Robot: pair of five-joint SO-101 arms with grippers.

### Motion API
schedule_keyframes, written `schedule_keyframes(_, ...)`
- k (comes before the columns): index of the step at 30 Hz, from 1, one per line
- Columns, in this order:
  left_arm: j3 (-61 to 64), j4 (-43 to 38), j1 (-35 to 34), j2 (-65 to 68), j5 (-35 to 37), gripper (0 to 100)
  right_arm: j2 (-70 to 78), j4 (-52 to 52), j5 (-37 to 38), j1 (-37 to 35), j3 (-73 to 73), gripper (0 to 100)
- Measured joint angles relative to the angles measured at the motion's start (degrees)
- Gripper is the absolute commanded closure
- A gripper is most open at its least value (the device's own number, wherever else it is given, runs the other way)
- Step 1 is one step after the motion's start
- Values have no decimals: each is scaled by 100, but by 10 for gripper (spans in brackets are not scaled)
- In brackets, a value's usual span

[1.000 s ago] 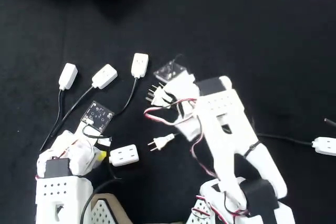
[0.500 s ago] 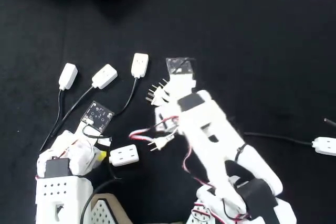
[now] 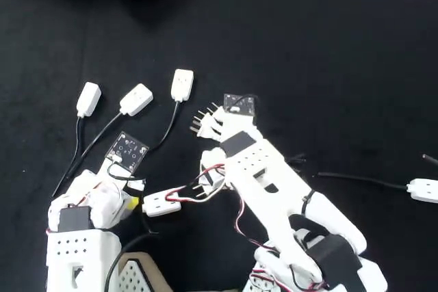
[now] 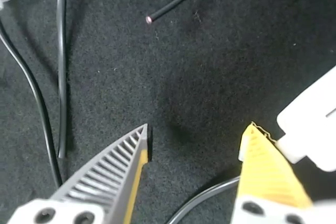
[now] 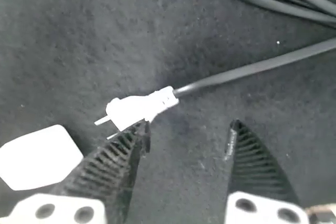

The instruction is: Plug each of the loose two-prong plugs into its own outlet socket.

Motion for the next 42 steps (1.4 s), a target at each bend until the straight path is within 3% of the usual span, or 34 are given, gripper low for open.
schedule_keyframes(12, 0, 0, 0, 0, 0, 722, 0, -1459, -721, -360, 730, 755)
schedule_keyframes(18, 0, 0, 0, 0, 0, 722, 0, -1846, -756, -387, 870, 953)
schedule_keyframes(27, 0, 0, 0, 0, 0, 722, -18, -1952, -756, -396, 870, 987)
schedule_keyframes(31, 0, 0, 0, 0, 0, 722, -18, -1952, -316, -378, 870, 986)
schedule_keyframes(34, 0, 0, 0, 0, 0, 722, -18, -1626, 448, 18, 659, 986)
schedule_keyframes(36, 0, 0, 0, 0, 0, 722, -18, -1310, 1459, 431, 352, 985)
schedule_keyframes(42, 0, 0, 0, 0, 0, 722, -18, -79, 5969, 1319, -668, 985)
